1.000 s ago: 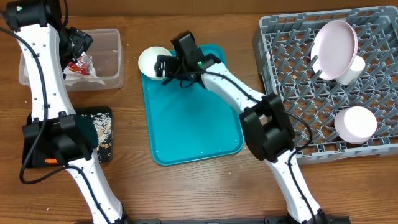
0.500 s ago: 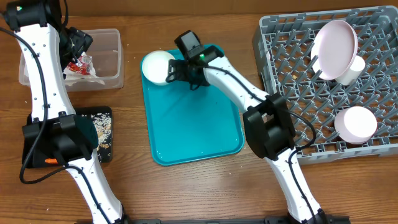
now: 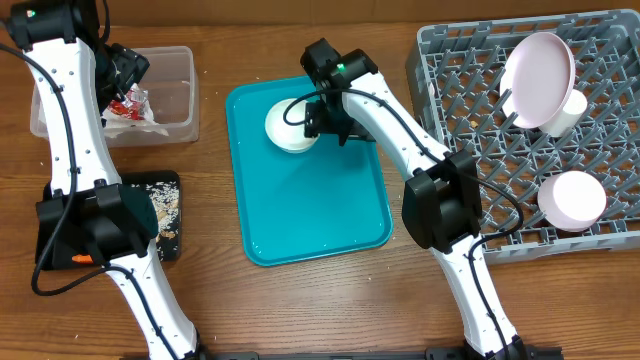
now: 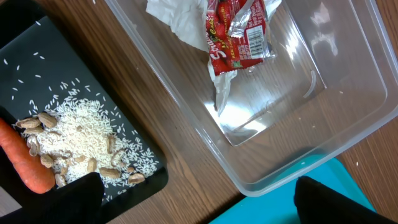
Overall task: Sort waste into correct bins and load items into the dishwasher rack
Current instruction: 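Grasp the white bowl's rim with the right gripper, then lift the white bowl and carry it right over the rack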
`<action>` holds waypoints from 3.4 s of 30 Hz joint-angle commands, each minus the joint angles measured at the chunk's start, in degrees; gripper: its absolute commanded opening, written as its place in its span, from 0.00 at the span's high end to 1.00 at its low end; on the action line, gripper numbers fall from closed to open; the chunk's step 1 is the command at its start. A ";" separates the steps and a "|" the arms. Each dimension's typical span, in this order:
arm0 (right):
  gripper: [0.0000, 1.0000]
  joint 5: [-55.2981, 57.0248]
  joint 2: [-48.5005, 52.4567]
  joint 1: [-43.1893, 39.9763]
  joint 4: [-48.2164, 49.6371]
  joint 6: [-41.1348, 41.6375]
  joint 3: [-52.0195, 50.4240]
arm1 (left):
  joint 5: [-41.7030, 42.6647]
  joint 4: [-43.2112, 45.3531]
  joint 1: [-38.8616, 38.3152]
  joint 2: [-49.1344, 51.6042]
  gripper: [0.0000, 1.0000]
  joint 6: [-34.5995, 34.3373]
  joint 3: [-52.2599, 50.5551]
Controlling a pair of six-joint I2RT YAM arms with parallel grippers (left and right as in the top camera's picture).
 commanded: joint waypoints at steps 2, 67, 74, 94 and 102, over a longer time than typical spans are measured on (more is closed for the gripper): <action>0.00 1.73 -5.38 -0.13 -2.64 -0.20 1.97 | -0.96 -0.11 -0.31 -0.11 0.00 -0.76 0.70; 0.96 -15.82 -2.97 7.32 16.00 -14.69 -2.97 | -0.96 -0.11 -0.31 -0.11 0.00 -0.76 0.70; 0.96 -28.83 -9.88 4.74 14.91 -14.69 -2.14 | -0.96 -0.11 -0.31 -0.11 0.00 -0.76 0.70; 0.96 -44.72 -30.75 -27.58 -11.45 -30.64 -2.23 | -0.98 -0.11 -0.31 -0.11 0.00 -0.76 0.70; 0.96 -64.13 -30.84 -44.35 -16.79 -44.61 -6.38 | -0.96 -0.11 -0.31 -0.11 0.00 -0.76 0.70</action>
